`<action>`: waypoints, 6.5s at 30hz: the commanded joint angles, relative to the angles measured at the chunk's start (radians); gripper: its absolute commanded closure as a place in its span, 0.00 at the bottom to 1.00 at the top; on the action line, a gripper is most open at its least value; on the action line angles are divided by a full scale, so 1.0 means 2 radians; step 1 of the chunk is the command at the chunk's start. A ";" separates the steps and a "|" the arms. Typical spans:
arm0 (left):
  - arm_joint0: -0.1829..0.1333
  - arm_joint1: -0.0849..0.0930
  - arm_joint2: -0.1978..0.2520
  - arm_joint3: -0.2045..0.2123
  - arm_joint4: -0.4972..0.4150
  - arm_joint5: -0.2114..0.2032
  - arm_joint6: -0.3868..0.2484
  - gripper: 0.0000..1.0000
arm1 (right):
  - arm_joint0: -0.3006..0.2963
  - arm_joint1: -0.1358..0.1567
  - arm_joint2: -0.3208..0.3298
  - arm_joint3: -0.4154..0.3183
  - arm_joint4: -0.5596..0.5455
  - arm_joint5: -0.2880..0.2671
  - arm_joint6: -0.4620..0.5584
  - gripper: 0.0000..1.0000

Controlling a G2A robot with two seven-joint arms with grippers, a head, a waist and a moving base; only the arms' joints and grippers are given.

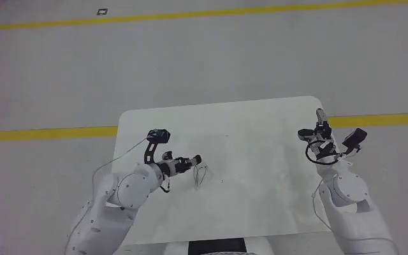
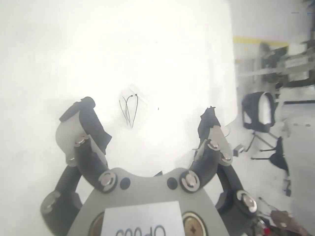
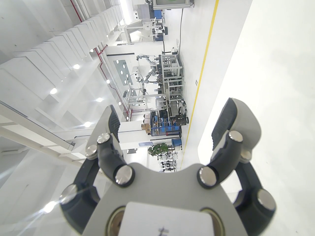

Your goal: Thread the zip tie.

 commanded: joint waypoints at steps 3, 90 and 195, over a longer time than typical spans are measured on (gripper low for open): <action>-0.035 -0.011 0.042 0.026 0.054 -0.001 -0.071 0.00 | 0.000 0.000 0.000 0.000 0.000 0.000 0.000 0.00; -0.164 -0.085 0.186 0.176 0.203 -0.006 -0.175 0.00 | 0.000 0.000 0.000 0.000 0.000 0.000 0.000 0.00; -0.202 -0.144 0.218 0.314 0.210 -0.019 -0.177 0.85 | 0.000 0.000 0.000 0.000 0.000 0.000 0.000 0.00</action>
